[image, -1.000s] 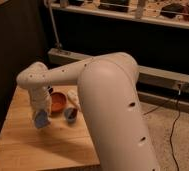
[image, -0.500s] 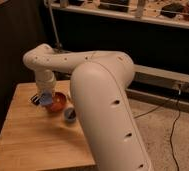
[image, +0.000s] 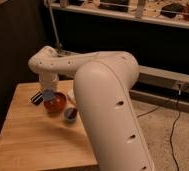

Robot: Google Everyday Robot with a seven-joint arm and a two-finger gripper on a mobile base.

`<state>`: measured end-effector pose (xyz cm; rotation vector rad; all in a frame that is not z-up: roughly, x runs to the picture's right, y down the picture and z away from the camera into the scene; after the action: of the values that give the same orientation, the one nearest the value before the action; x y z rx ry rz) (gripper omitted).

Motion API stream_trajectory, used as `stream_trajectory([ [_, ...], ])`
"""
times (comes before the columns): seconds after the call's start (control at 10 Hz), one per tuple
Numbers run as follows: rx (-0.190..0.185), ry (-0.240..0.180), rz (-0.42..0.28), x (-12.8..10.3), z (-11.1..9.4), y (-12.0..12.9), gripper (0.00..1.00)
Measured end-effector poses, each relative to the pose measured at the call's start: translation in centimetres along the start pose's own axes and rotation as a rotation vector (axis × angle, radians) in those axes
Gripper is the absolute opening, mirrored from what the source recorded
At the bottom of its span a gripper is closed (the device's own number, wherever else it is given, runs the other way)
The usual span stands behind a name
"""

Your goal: Place the white sponge in the ceramic bowl

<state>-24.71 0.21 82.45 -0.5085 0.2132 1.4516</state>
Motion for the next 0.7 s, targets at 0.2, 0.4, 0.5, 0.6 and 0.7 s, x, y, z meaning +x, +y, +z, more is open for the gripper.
stream_trajectory([
  [0.2, -0.009, -0.021, -0.020, 0.9, 1.1, 0.1, 0.04],
  [0.4, 0.009, -0.052, -0.028, 1.5, 1.9, -0.2, 0.24],
  [0.5, 0.026, -0.065, -0.028, 1.4, 2.1, -0.6, 0.33],
  [0.6, 0.045, -0.076, -0.028, 1.5, 2.3, -0.9, 0.43],
  [0.7, 0.066, -0.081, -0.026, 1.7, 2.7, -1.1, 0.55],
])
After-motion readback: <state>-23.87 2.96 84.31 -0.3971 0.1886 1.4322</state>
